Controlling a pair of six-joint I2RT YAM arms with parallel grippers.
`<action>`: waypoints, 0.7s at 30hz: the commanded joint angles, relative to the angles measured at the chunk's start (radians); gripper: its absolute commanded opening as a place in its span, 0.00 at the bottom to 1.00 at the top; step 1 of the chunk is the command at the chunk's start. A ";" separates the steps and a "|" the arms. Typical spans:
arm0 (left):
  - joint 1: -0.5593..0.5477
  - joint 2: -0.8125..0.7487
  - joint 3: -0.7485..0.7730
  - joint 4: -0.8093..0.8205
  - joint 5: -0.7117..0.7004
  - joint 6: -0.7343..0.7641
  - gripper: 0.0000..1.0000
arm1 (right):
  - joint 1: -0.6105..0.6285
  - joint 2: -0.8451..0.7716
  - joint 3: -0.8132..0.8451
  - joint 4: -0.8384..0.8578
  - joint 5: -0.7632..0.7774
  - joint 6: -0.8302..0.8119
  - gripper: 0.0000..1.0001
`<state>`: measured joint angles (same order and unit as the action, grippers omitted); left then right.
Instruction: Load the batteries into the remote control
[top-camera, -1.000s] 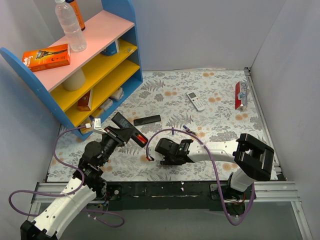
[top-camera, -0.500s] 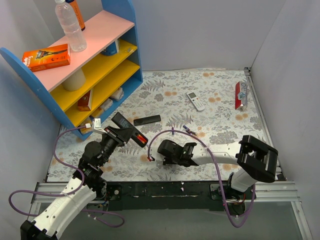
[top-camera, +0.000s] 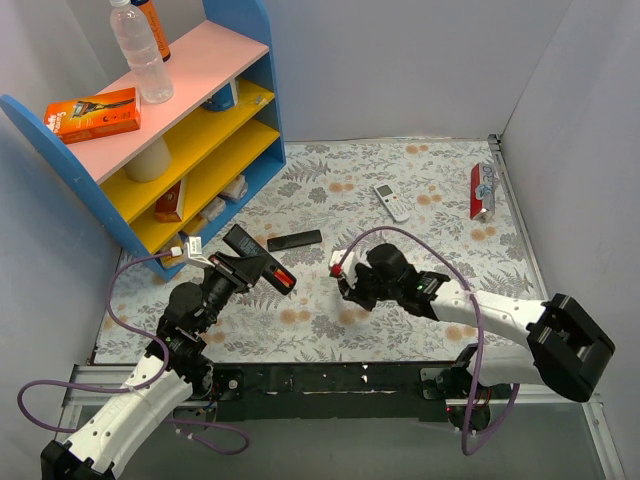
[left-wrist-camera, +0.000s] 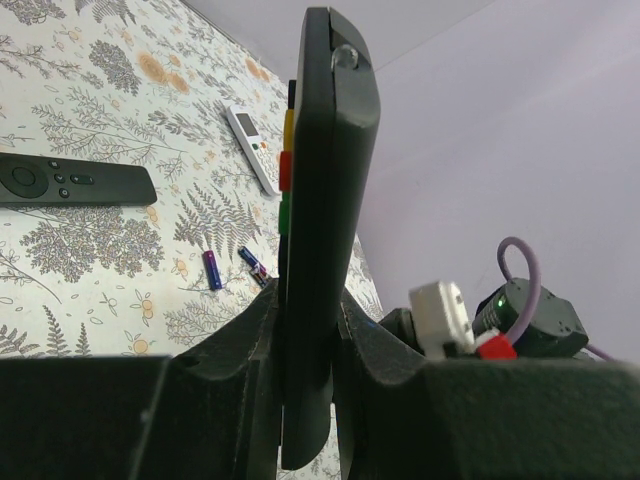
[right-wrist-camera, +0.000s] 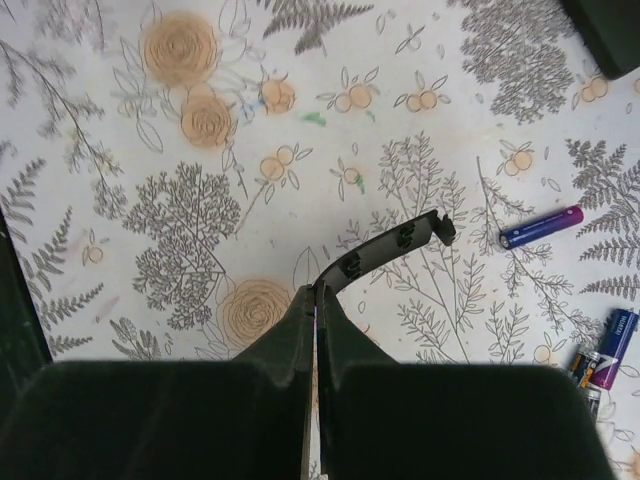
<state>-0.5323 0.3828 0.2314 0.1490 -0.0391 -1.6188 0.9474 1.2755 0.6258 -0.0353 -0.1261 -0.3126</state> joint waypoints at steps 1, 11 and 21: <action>-0.005 -0.013 0.046 0.012 -0.012 0.008 0.00 | -0.154 -0.057 -0.086 0.268 -0.392 0.183 0.01; -0.005 -0.022 0.046 0.009 -0.012 0.008 0.00 | -0.399 0.047 -0.279 0.713 -0.774 0.565 0.03; -0.005 -0.025 0.049 0.007 -0.012 0.008 0.00 | -0.558 0.142 -0.359 0.830 -0.827 0.733 0.05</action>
<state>-0.5323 0.3698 0.2314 0.1413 -0.0418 -1.6192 0.4477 1.3972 0.2962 0.6735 -0.8917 0.3141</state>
